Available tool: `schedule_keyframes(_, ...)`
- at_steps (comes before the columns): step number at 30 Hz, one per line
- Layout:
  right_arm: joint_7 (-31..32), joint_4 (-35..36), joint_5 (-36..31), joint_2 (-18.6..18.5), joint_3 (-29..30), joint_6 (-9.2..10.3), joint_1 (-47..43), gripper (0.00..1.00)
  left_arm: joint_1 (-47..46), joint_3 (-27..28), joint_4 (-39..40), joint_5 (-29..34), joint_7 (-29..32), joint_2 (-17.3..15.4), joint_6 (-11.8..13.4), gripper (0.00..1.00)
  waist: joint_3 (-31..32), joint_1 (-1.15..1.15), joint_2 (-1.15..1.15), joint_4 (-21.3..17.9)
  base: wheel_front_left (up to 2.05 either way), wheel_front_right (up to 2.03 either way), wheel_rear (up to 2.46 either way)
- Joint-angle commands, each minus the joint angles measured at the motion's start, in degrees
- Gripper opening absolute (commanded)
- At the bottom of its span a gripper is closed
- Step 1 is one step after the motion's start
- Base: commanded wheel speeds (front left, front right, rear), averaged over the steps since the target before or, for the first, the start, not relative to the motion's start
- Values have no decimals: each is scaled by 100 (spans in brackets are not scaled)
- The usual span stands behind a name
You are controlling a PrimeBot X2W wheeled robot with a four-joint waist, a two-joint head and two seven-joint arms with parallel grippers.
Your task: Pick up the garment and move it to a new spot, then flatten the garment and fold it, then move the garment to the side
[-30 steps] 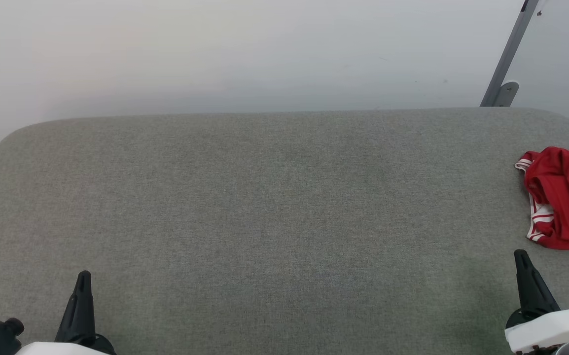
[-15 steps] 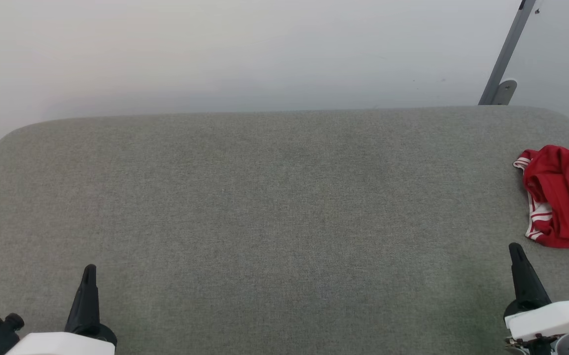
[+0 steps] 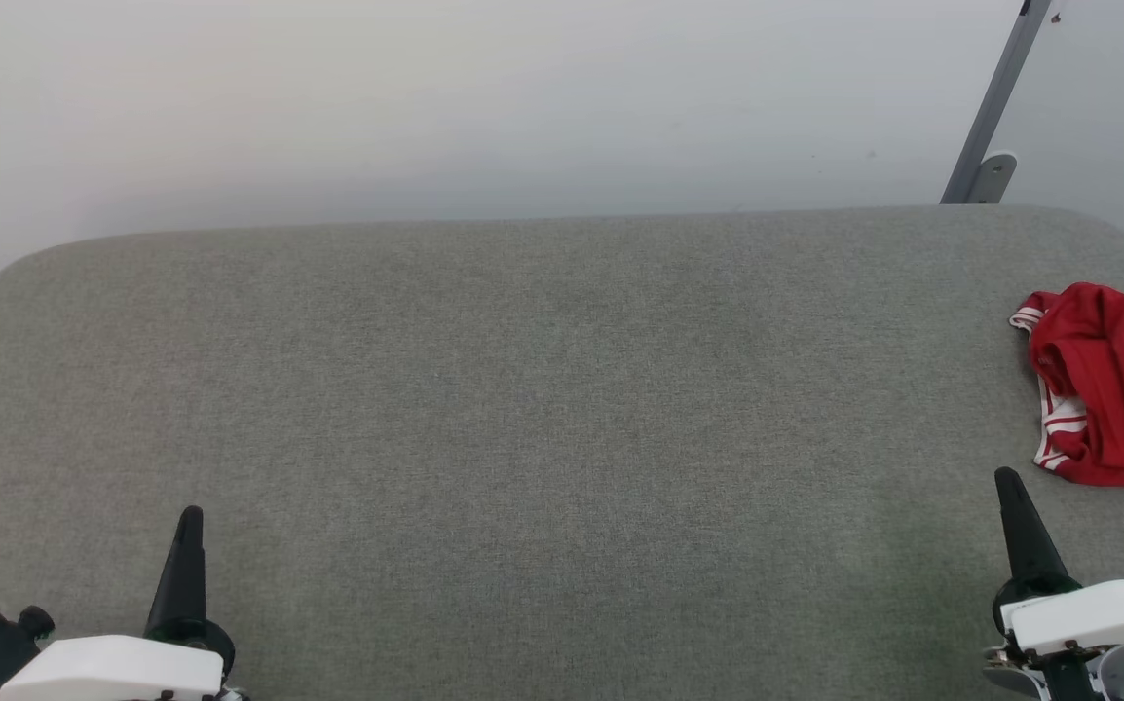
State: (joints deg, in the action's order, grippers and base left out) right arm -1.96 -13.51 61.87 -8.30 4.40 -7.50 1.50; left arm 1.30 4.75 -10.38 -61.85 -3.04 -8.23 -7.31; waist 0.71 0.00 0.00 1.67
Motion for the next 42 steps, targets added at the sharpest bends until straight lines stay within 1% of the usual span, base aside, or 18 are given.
schedule_keyframes(1, 39, 36, 124, 2, 37, 0, 126, 0, -141, 40, 34, -158, 27, -12, -13, 0, -1, 0, 0, -2, 0, 0, 0)
schedule_keyframes(22, 339, 4, 1171, 198, 101, 1, 269, 0, -385, 87, -108, -1207, 361, 179, -19, 0, -27, 0, 0, -50, 0, 0, 0)
schedule_keyframes(42, 564, -23, 1973, 352, 153, 1, 371, 0, -553, 129, -223, -1980, 621, 333, -24, 0, -50, 0, 0, -93, 0, 0, 0)
